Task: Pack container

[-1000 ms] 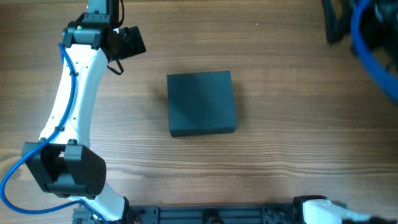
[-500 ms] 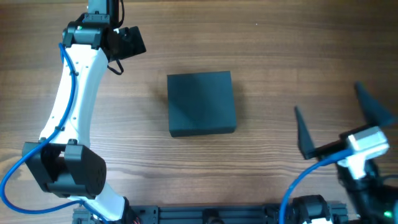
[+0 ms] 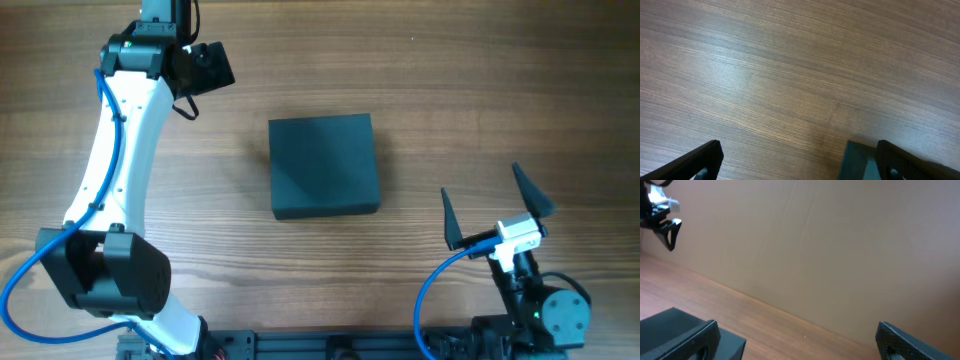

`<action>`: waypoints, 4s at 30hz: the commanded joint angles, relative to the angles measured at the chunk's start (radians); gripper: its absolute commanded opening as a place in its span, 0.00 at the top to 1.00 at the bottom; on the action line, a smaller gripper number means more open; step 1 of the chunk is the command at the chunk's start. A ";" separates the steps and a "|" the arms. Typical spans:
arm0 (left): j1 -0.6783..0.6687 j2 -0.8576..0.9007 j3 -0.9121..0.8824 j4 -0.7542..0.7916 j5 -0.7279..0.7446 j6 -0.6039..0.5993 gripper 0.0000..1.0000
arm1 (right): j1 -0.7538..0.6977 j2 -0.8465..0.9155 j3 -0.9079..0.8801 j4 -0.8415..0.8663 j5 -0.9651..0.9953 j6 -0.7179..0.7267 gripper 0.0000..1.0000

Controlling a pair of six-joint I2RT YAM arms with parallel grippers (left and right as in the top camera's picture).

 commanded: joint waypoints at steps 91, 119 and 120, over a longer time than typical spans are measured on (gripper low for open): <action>0.077 -1.670 -1.506 1.084 0.041 -0.224 0.00 | -0.072 -0.046 -0.190 -0.053 0.216 0.256 0.00; 0.077 -1.804 -1.740 1.037 0.104 0.068 0.00 | -0.072 -0.046 -0.190 -0.052 0.216 0.256 0.00; 0.077 -1.804 -1.740 1.031 0.104 0.134 0.00 | -0.072 -0.046 -0.190 -0.052 0.216 0.256 0.00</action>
